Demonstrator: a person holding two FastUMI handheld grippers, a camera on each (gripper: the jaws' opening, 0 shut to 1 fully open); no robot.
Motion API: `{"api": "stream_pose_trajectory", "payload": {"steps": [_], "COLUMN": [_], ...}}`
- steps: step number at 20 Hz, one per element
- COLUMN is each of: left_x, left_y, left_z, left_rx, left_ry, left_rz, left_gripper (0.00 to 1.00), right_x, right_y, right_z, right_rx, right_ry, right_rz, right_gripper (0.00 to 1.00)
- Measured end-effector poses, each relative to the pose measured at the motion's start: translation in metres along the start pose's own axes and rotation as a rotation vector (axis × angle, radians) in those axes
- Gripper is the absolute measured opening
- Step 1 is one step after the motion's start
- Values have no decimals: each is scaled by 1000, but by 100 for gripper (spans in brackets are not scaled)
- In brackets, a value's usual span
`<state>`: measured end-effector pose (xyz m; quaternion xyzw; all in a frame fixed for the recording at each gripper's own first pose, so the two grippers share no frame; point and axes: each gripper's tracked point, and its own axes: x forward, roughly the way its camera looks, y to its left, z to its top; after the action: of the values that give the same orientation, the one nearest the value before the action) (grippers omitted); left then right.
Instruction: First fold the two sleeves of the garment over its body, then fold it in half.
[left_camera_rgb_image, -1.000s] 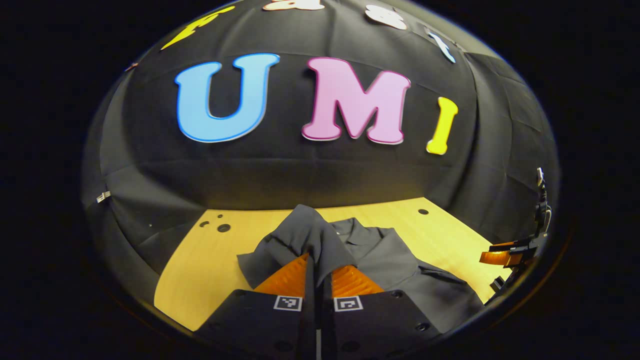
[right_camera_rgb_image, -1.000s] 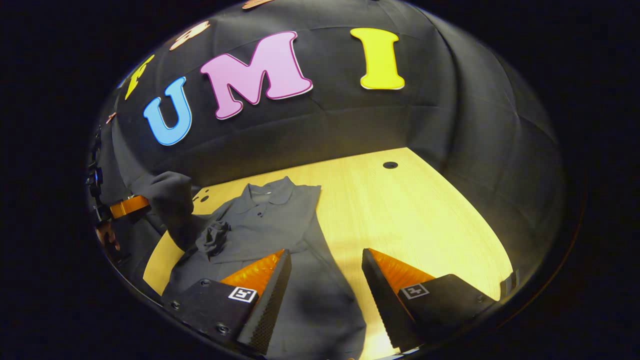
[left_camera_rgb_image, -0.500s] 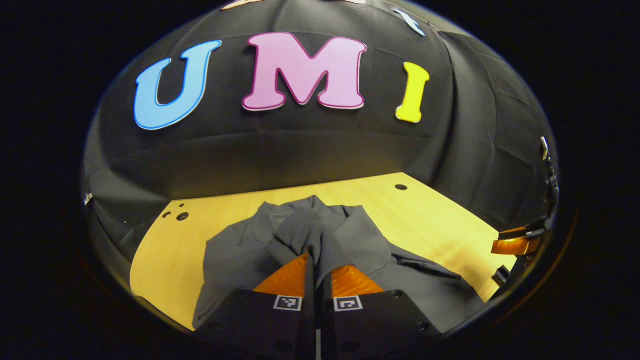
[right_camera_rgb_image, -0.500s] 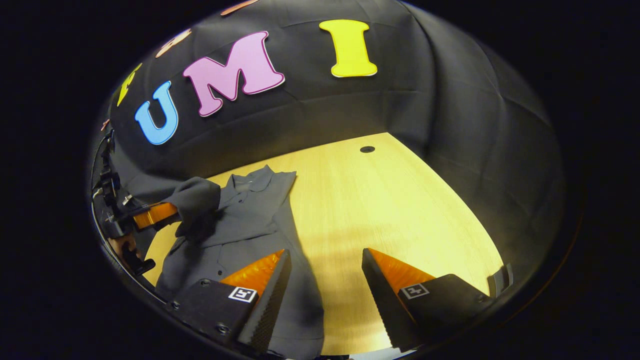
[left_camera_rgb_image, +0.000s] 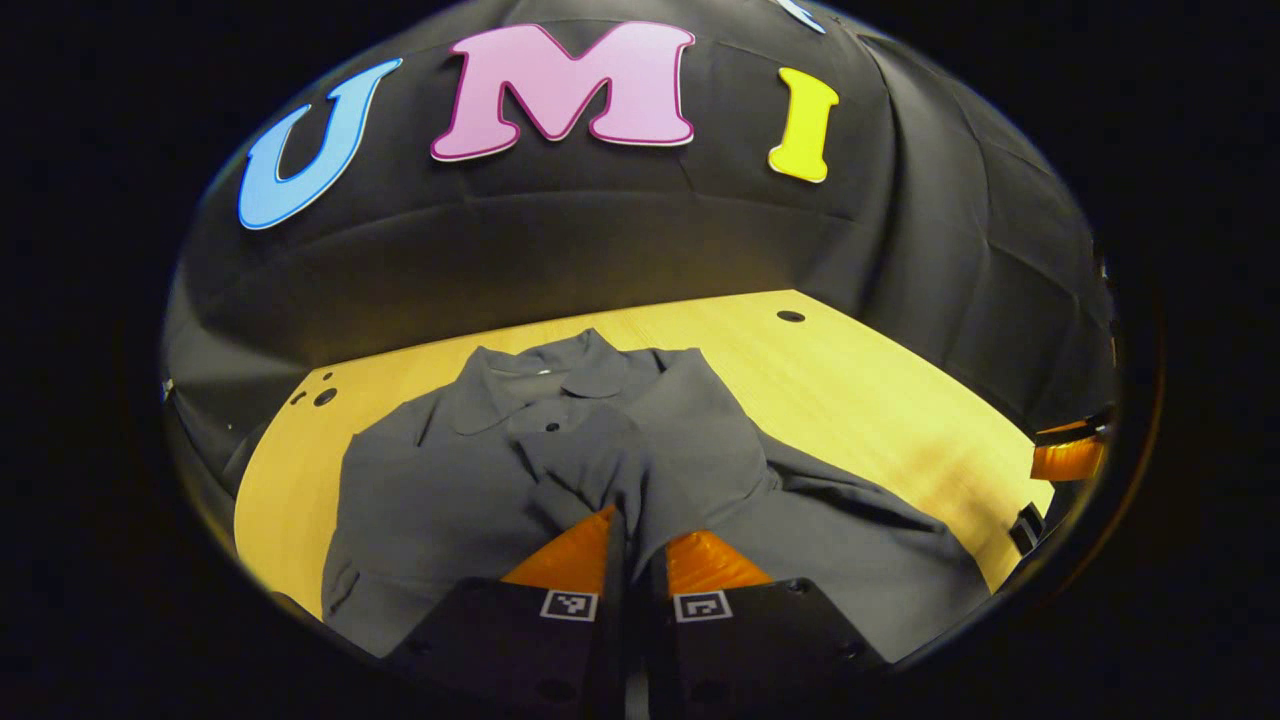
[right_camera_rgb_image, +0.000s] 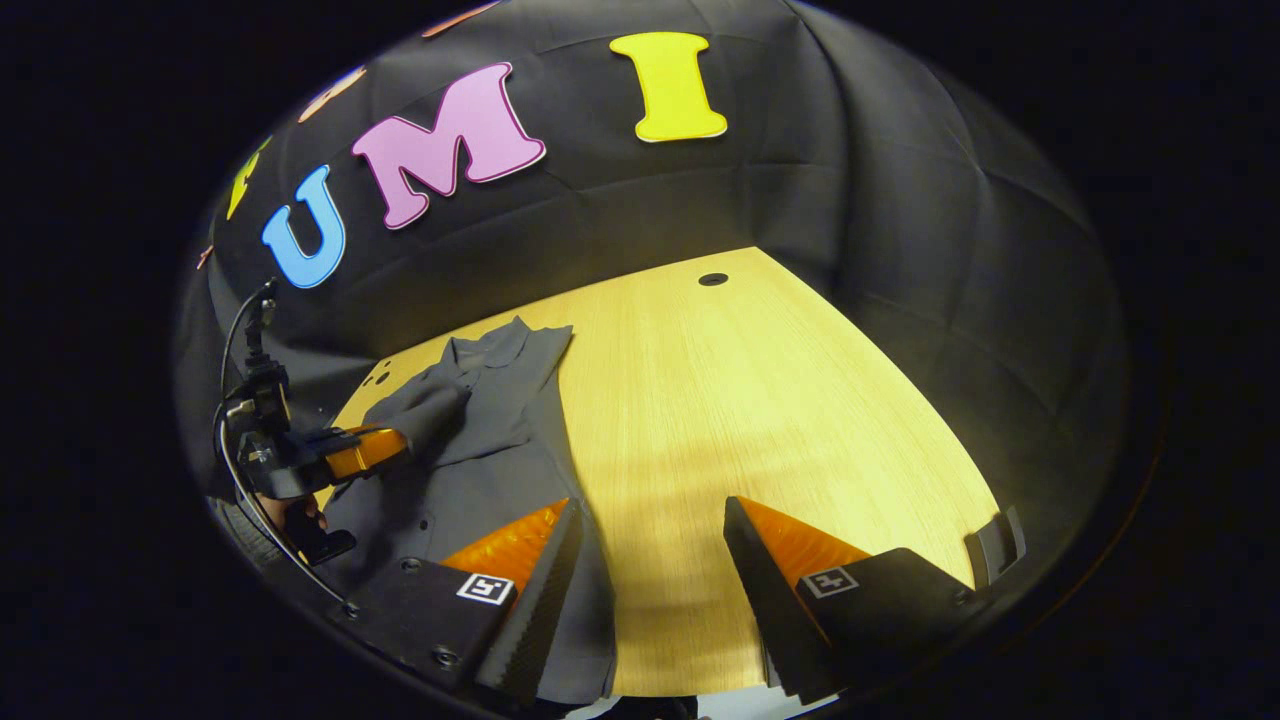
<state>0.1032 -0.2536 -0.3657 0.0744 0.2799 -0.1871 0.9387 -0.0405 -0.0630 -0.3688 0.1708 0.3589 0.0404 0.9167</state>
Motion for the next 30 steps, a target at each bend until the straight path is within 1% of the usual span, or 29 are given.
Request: {"api": "stream_pose_trajectory", "payload": {"steps": [1,2,3,4,5,7,8,11,12,14,15,16,18,19,20,21,22,25,27,30], "left_x": [3,5,7,12,10,10,11,5,3,-2,-6,-11,-23,-29,-37,-44,-52,-86,-107,-137], "left_y": [-3,-5,-6,-9,-12,-15,-16,-21,-22,-26,-32,-37,-42,-46,-48,-50,-51,-45,-32,-1], "left_z": [-4,-8,-11,-14,-17,-19,-18,-12,-8,1,4,9,18,21,20,23,25,31,30,16], "left_rx": [4,5,3,-3,-9,-17,-23,-41,-48,-67,-79,-84,-64,-48,-38,-35,-39,-65,-78,-109], "left_ry": [11,22,30,43,50,55,55,39,29,-2,-16,-34,-69,-80,-84,-89,-95,-109,-115,-103], "left_rz": [-2,-3,-4,-10,-16,-24,-32,-66,-79,-112,-140,-168,-198,-201,-206,-213,-222,-239,-232,-193], "left_gripper": [15,21,19,15,19,38,40,43,56,56,60,72,96,97,96,96,96,96,96,96], "right_x": [-1,-3,-5,-7,-9,-11,-12,-12,-11,-11,-11,-10,-8,-8,-8,-8,-9,-13,-17,-25], "right_y": [-2,-4,-6,-8,-9,-12,-11,-8,-6,-2,0,2,7,10,13,15,18,27,34,44], "right_z": [-2,-3,-5,-6,-7,-9,-10,-11,-12,-15,-15,-15,-15,-15,-14,-14,-15,-22,-29,-42], "right_rx": [4,7,11,14,17,23,24,25,22,15,13,10,-2,-6,-8,-11,-14,-26,-34,-53], "right_ry": [3,4,5,7,8,9,11,11,13,20,24,27,32,33,35,37,40,57,73,103], "right_rz": [-4,-8,-13,-17,-22,-30,-33,-32,-32,-27,-24,-20,-13,-8,-3,1,6,20,30,45], "right_gripper": [88,88,88,88,88,88,88,88,88,88,88,88,88,88,76,88,88,93,93,96]}}
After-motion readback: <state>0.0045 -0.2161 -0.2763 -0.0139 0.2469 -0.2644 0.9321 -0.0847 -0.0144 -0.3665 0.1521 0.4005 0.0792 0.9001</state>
